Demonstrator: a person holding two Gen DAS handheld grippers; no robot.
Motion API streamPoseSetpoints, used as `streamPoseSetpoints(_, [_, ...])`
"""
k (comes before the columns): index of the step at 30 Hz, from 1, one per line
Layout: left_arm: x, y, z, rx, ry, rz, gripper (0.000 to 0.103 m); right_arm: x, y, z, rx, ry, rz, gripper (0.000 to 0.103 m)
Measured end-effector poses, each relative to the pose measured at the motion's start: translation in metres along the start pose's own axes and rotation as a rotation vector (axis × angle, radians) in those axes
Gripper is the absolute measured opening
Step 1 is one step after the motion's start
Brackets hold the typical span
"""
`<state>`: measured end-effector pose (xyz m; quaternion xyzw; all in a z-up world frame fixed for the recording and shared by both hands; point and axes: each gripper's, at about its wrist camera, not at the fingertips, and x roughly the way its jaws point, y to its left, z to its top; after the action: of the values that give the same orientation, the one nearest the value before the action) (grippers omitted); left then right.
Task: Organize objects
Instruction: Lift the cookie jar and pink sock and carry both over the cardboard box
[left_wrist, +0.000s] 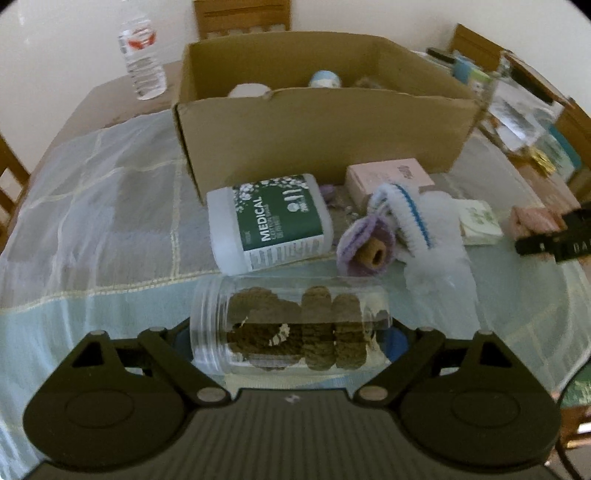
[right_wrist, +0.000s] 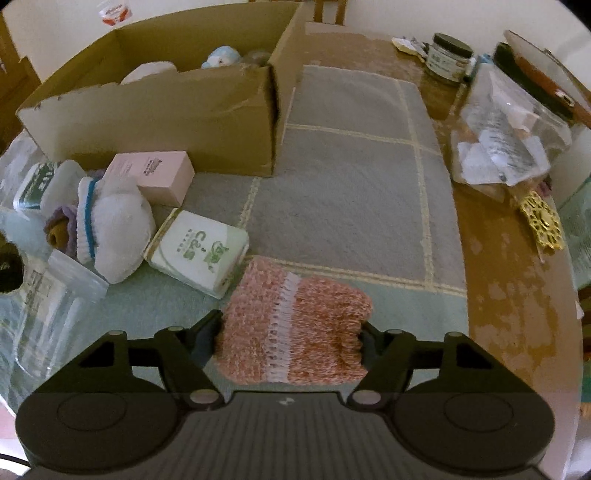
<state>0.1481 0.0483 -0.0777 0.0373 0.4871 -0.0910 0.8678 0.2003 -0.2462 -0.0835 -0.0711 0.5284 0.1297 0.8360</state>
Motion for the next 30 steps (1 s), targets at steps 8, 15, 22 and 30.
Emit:
streamPoseSetpoints(8, [-0.023, 0.001, 0.011, 0.058, 0.008, -0.064, 0.092, -0.032, 0.007, 0.007, -0.027, -0.033, -0.024, 0.077])
streamPoseSetpoints(15, [-0.041, -0.003, 0.032, -0.002, 0.002, -0.054, 0.092, -0.048, 0.015, 0.029, -0.116, -0.049, 0.08, 0.077])
streamPoseSetpoints(22, [-0.056, -0.01, 0.063, -0.035, -0.039, -0.027, 0.092, -0.06, 0.019, 0.055, -0.229, -0.089, 0.164, 0.077])
streamPoseSetpoints(30, [-0.061, -0.009, 0.11, -0.001, -0.096, -0.02, 0.092, -0.08, 0.023, 0.086, -0.283, -0.168, 0.187, 0.077])
